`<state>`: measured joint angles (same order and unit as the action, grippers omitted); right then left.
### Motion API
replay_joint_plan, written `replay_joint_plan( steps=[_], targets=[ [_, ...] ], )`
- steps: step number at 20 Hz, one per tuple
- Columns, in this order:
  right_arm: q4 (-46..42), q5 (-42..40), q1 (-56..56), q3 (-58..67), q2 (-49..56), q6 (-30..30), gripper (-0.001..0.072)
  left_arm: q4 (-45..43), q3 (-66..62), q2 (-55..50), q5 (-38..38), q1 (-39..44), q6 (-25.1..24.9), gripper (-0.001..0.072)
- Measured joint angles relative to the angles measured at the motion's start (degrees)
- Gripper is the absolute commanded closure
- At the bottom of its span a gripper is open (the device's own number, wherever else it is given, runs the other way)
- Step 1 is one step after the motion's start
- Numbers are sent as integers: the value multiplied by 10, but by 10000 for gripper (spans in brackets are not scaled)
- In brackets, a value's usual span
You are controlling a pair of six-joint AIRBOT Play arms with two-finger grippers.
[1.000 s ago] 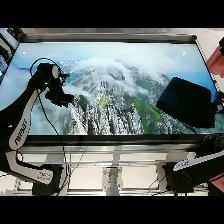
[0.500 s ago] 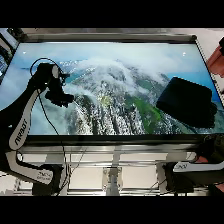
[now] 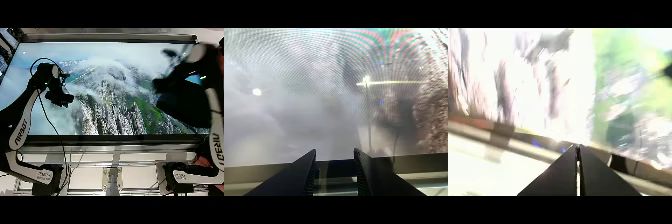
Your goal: Fold the clothes and pants, and hang the long-sleeved shirts on hangers.
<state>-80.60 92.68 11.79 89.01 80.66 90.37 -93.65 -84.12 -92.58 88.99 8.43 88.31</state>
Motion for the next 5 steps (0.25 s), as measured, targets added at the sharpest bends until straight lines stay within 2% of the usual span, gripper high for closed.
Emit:
replay_joint_plan(
  steps=[5],
  targets=[
    [-39, -46, 99, -106, -1, 59, 693, 0, 0, 0, 0, 0, 0, 408]
  ],
)
